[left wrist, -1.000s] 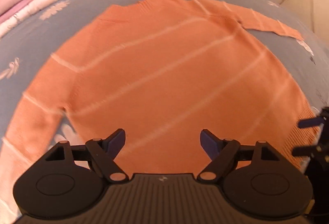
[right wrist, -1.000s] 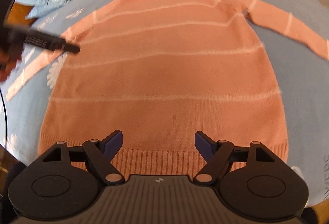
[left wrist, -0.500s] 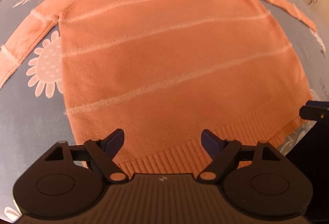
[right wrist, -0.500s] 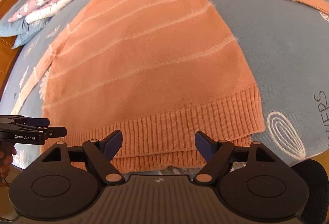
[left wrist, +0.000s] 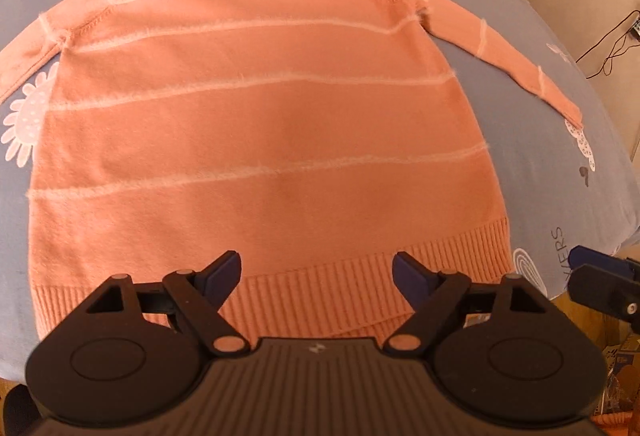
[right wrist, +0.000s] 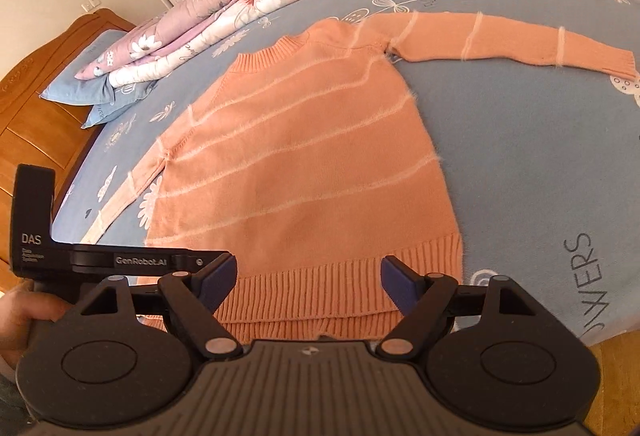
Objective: Fold clothes
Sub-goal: 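Move both open grippers back above the flat sweater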
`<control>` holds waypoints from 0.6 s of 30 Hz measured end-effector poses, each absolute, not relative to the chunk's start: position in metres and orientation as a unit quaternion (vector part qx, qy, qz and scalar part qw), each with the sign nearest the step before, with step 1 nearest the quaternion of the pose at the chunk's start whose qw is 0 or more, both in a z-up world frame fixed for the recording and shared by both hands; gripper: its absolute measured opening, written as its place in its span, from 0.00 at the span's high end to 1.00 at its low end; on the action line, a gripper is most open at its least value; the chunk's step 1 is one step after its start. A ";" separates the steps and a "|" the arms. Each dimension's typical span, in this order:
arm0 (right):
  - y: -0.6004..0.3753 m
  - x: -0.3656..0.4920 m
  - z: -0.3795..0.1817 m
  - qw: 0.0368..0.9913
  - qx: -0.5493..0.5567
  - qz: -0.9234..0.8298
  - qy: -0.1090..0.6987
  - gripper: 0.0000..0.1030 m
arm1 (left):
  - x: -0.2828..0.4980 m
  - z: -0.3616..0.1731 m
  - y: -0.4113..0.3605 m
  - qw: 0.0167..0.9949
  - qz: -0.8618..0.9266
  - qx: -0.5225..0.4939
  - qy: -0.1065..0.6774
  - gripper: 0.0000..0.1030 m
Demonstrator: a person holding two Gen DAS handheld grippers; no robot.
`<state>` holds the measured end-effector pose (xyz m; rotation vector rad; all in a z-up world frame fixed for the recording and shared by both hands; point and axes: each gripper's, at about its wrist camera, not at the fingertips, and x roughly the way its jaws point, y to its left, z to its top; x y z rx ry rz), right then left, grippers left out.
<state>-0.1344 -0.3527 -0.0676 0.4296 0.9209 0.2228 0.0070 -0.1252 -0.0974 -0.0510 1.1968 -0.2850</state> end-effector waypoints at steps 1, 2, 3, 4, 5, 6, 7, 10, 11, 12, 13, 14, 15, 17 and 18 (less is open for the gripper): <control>-0.359 -0.135 -0.065 0.870 0.205 0.107 0.436 0.20 | 0.005 -0.101 -0.133 0.817 -0.129 -0.024 0.562 0.19; -0.365 -0.136 -0.063 0.872 0.204 0.107 0.431 0.20 | 0.002 -0.103 -0.140 0.817 -0.126 -0.026 0.562 0.19; -0.371 -0.136 -0.060 0.875 0.203 0.106 0.427 0.20 | -0.001 -0.105 -0.146 0.818 -0.126 -0.027 0.561 0.19; -0.376 -0.136 -0.059 0.876 0.204 0.105 0.423 0.19 | -0.003 -0.107 -0.152 0.819 -0.126 -0.026 0.559 0.19; -0.380 -0.136 -0.058 0.877 0.207 0.103 0.421 0.19 | -0.003 -0.108 -0.157 0.819 -0.127 -0.020 0.559 0.19; -0.385 -0.138 -0.058 0.877 0.211 0.102 0.419 0.19 | -0.004 -0.109 -0.162 0.820 -0.128 -0.015 0.558 0.19; -0.389 -0.139 -0.060 0.876 0.217 0.102 0.419 0.19 | -0.003 -0.111 -0.166 0.820 -0.129 -0.007 0.557 0.19; -0.394 -0.139 -0.067 0.875 0.242 0.096 0.407 0.19 | 0.003 -0.115 -0.169 0.823 -0.128 0.012 0.554 0.19; -0.395 -0.139 -0.070 0.874 0.253 0.093 0.405 0.19 | 0.005 -0.117 -0.168 0.823 -0.129 0.012 0.554 0.19; -0.396 -0.139 -0.073 0.872 0.264 0.090 0.403 0.19 | 0.008 -0.118 -0.167 0.823 -0.130 0.012 0.554 0.19; -0.397 -0.139 -0.077 0.870 0.276 0.087 0.400 0.19 | 0.010 -0.120 -0.166 0.822 -0.131 0.012 0.553 0.19; -0.396 -0.138 -0.081 0.867 0.281 0.085 0.402 0.19 | 0.012 -0.121 -0.165 0.823 -0.135 0.013 0.552 0.19; -0.395 -0.135 -0.085 0.865 0.281 0.083 0.407 0.19 | 0.013 -0.121 -0.164 0.824 -0.133 0.016 0.550 0.19; -0.394 -0.128 -0.092 0.864 0.274 0.074 0.416 0.19 | 0.019 -0.122 -0.161 0.829 -0.132 0.018 0.542 0.19; -0.393 -0.121 -0.093 0.863 0.270 0.071 0.420 0.19 | 0.022 -0.123 -0.159 0.832 -0.132 0.015 0.538 0.19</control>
